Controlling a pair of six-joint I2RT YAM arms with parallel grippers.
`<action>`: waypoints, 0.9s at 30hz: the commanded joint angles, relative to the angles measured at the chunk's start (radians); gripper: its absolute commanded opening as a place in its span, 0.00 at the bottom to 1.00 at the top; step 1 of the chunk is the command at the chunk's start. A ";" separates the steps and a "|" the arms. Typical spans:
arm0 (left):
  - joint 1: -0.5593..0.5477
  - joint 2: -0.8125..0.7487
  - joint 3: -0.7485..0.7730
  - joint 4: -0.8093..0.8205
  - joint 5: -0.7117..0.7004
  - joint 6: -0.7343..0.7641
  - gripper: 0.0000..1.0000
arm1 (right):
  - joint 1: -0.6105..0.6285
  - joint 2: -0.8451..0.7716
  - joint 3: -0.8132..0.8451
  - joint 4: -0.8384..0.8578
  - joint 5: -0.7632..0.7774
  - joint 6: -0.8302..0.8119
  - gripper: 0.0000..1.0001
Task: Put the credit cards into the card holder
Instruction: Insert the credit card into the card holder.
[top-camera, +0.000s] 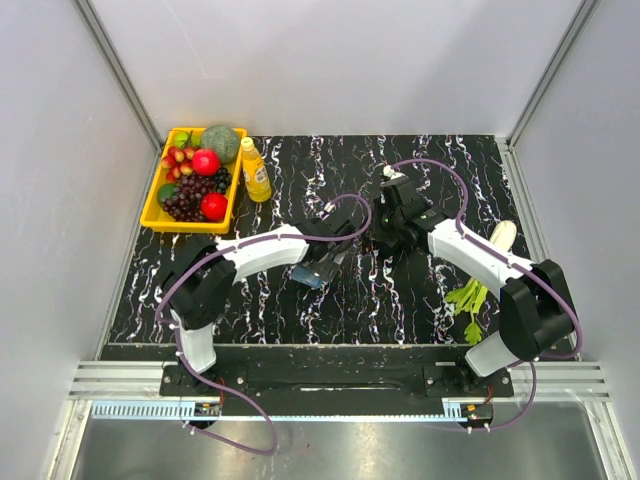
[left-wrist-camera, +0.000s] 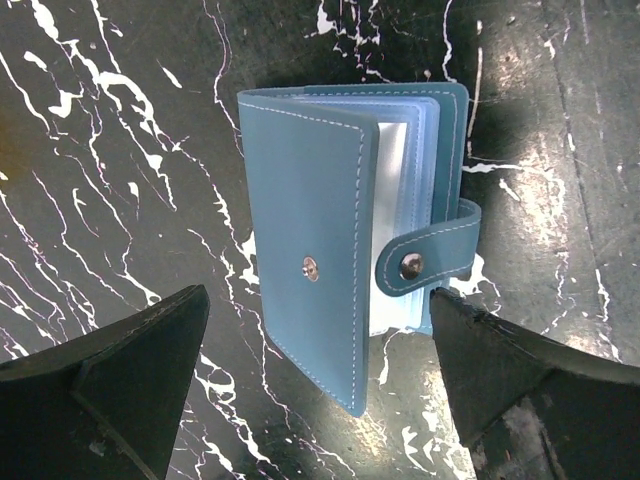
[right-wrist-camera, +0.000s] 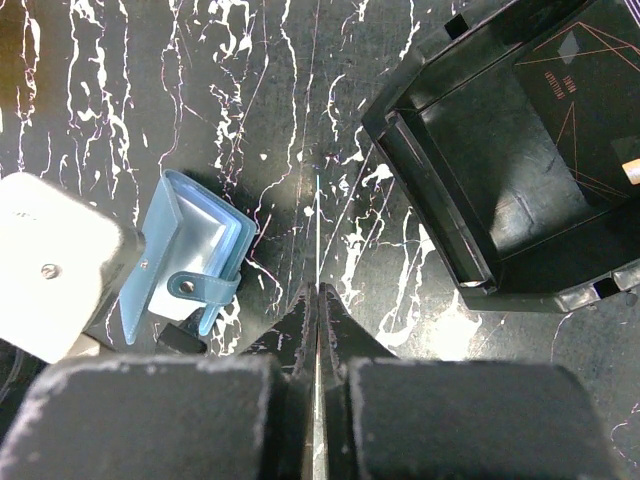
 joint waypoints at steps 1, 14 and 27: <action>-0.003 0.030 0.049 0.000 -0.041 -0.021 0.96 | -0.012 -0.034 -0.009 0.046 -0.010 0.003 0.00; -0.006 0.105 0.066 -0.004 -0.019 -0.027 0.88 | -0.020 -0.031 -0.013 0.049 -0.010 0.000 0.00; -0.003 0.079 0.063 0.012 0.040 -0.027 0.49 | -0.022 -0.031 -0.016 0.055 -0.046 -0.010 0.00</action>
